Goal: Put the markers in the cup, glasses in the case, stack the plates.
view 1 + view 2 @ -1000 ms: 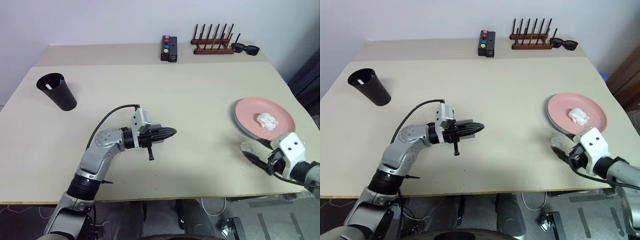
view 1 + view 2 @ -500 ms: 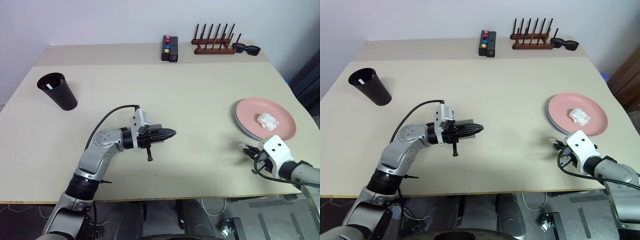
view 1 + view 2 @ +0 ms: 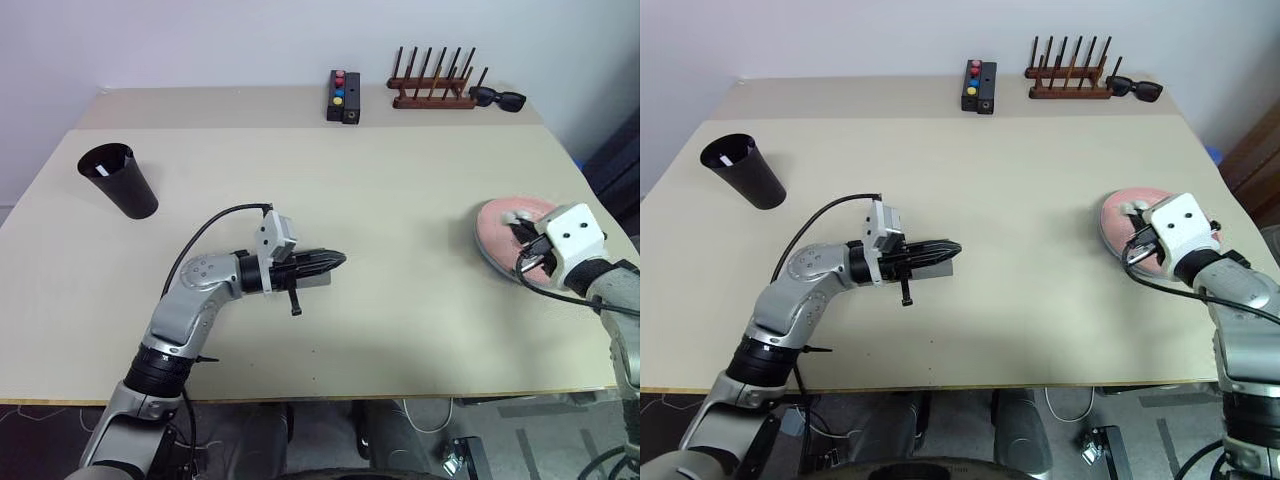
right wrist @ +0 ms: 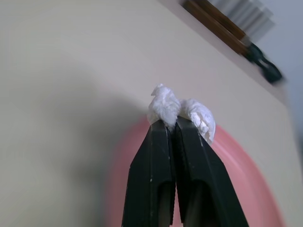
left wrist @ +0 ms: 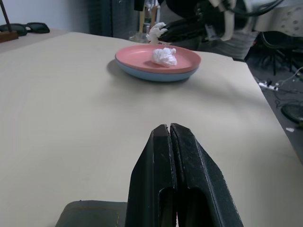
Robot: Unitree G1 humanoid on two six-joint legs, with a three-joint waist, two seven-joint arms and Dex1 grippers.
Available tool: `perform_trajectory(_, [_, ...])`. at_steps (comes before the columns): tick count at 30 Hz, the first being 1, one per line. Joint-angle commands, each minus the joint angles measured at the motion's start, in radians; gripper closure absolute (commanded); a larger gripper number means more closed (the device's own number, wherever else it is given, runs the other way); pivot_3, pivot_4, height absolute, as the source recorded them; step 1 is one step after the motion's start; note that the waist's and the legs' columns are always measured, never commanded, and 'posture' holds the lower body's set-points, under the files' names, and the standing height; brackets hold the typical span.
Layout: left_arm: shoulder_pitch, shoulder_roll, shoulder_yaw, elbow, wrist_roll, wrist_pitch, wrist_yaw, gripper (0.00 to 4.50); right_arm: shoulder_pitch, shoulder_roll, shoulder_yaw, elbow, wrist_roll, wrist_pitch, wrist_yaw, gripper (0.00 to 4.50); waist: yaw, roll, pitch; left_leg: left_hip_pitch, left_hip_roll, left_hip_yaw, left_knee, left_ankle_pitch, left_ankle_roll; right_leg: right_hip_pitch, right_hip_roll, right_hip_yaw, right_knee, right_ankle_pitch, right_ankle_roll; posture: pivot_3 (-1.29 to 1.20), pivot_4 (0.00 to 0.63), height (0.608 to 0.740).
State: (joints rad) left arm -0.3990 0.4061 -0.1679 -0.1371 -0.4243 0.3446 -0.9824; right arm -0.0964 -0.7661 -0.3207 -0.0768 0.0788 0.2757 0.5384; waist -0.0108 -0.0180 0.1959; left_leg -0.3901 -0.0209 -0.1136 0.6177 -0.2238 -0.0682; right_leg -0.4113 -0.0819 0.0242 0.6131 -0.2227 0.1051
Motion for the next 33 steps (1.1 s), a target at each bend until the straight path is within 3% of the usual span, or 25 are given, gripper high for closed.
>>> perform_trajectory(1, [0.023,0.012,0.030,-0.094,-0.020,0.018,0.032,4.50,-0.032,-0.010,0.006,0.084,-0.024,-0.047,-0.014,4.44,-0.002,0.000,0.000,0.000,0.000,0.000,0.000,0.000,0.000,0.000,0.000,0.000,0.000,0.000,0.000,0.00,0.150,0.740])
perform_trajectory(4, [0.034,0.008,0.037,-0.130,-0.017,0.036,0.072,4.50,-0.054,-0.011,0.029,0.160,-0.036,-0.075,-0.008,4.44,-0.008,0.000,0.000,0.001,0.000,0.000,0.000,0.000,0.000,0.000,0.000,0.000,0.001,0.000,0.000,0.00,0.150,0.740])
perform_trajectory(7, [0.045,0.011,0.050,-0.155,-0.019,0.046,0.100,4.50,-0.085,-0.007,0.040,0.210,-0.031,-0.096,-0.005,3.19,-0.007,0.000,0.000,0.001,0.000,0.000,0.000,0.000,0.000,0.000,0.000,0.000,0.001,0.000,0.000,0.00,0.150,0.740])
perform_trajectory(12, [0.052,0.019,0.061,-0.169,-0.022,0.052,0.113,4.50,-0.125,-0.010,0.059,0.255,-0.049,-0.143,-0.023,0.68,-0.006,0.000,0.000,0.001,0.000,0.000,0.000,0.000,0.000,0.000,0.000,0.000,0.001,0.000,0.000,0.00,0.150,0.740])
perform_trajectory(20, [0.035,0.008,0.054,-0.161,-0.018,0.049,0.128,4.50,-0.158,-0.013,0.038,0.242,-0.007,-0.183,-0.002,0.68,-0.004,0.000,0.000,0.001,0.000,0.000,0.000,0.000,0.000,0.000,0.000,0.000,0.001,0.000,0.000,0.00,0.150,0.740])
perform_trajectory(33, [0.042,0.060,0.126,-0.075,0.007,-0.036,0.120,4.50,-0.151,0.039,0.095,0.106,0.177,-0.152,0.216,0.68,-0.006,0.000,0.000,0.001,0.000,0.000,0.000,0.000,0.000,0.000,0.001,0.000,0.001,0.000,0.000,0.00,0.150,0.740])
